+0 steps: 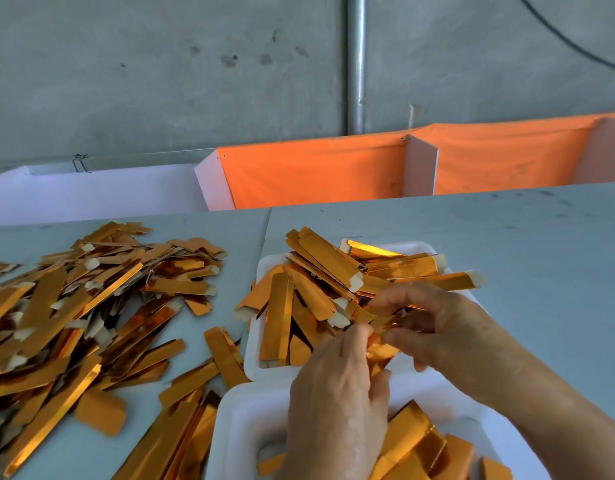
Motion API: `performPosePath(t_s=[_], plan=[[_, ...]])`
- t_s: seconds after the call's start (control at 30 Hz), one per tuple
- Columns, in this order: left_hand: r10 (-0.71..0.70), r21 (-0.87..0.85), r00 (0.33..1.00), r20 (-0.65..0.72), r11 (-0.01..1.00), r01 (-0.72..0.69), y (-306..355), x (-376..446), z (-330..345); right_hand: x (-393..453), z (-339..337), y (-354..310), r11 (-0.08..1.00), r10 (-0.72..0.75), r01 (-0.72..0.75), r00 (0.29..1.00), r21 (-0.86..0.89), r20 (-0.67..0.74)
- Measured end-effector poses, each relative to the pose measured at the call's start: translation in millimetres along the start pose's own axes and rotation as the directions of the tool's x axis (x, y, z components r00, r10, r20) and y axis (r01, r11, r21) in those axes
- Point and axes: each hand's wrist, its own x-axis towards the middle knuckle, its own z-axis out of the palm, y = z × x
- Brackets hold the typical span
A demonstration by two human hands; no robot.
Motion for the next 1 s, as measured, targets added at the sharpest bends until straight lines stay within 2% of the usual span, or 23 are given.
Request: performPosePath(t_s=[0.1,0.17,0.23,0.3,0.33,0.37,0.4,0.5,0.67,0.77,0.9,1.0], plan=[[0.048,0.176,0.994,0.095,0.982,-0.064,0.1,0.2,-1.4,0.3,-0.3,2.1,0.995,0.035,-0.038,0.999,0.087,0.033],[0.09,0.151,0.989,0.114,0.983,-0.107,-1.0,-0.3,-3.3,0.2,-5.2,3.0,0.973,0.057,-0.074,0.995,0.22,0.083],[0.119,0.111,0.982,0.147,0.985,-0.136,-3.0,-2.2,-0.5,-0.2,-9.9,3.7,0.959,0.059,-0.093,0.989,0.268,0.134],[0.104,0.081,0.98,0.169,0.99,-0.119,-1.3,-1.6,-6.1,-0.5,-11.2,3.9,0.967,0.034,-0.075,0.985,0.244,0.167],[0.09,0.039,0.986,0.139,0.995,-0.096,-2.7,-0.8,-4.4,-0.6,-11.0,3.7,0.973,0.015,-0.052,0.986,0.226,0.163],[0.083,-0.002,0.996,0.038,0.997,-0.083,-7.5,-1.2,-0.9,-0.5,-10.9,4.0,0.978,-0.004,-0.025,0.99,0.207,0.142],[0.044,-0.04,0.999,0.014,0.998,-0.044,-9.1,-1.0,-1.1,-0.3,-11.2,4.7,0.982,-0.022,0.001,0.993,0.187,0.112],[-0.013,-0.087,0.998,0.064,0.996,0.019,-8.1,0.2,-1.8,-0.3,-14.0,6.4,0.988,-0.065,0.053,0.995,0.148,0.074],[0.004,-0.164,0.99,0.141,0.986,0.019,-9.2,-0.7,-2.2,0.0,-15.7,6.8,0.987,-0.117,0.108,0.99,0.121,0.074],[-0.018,-0.209,0.978,0.21,0.976,0.063,-8.1,0.9,-4.4,0.5,-17.1,8.6,0.989,-0.098,0.088,0.992,0.115,0.079],[-0.028,-0.244,0.986,0.164,0.967,0.068,-8.9,0.9,-5.9,0.6,-16.8,8.9,0.992,-0.075,0.066,0.994,0.108,0.084],[-0.037,-0.225,0.979,0.2,0.971,0.082,-6.0,1.8,-7.7,0.9,-15.5,7.1,0.993,-0.047,0.036,0.994,0.113,0.095]])
